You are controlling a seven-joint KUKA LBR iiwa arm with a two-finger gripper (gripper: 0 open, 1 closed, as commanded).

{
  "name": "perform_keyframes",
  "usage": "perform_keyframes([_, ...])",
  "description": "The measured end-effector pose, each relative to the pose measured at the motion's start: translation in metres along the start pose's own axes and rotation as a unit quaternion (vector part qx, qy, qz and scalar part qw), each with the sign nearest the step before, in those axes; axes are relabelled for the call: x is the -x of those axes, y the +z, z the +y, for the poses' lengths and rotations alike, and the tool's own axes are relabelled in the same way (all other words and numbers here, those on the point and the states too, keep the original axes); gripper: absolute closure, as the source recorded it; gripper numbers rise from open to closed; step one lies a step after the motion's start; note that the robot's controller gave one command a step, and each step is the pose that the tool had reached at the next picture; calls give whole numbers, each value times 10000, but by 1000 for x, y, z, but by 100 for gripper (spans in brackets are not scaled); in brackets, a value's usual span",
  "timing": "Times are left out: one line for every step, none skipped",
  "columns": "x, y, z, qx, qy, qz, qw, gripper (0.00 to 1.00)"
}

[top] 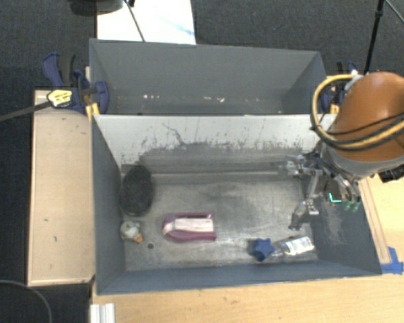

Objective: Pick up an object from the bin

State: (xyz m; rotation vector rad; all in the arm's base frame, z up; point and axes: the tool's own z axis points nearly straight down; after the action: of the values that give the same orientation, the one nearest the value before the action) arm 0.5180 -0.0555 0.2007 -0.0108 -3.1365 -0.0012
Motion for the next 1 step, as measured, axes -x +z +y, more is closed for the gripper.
perform_keyframes([-31, 129, 12, -20, -1581, -116, 9874, 0])
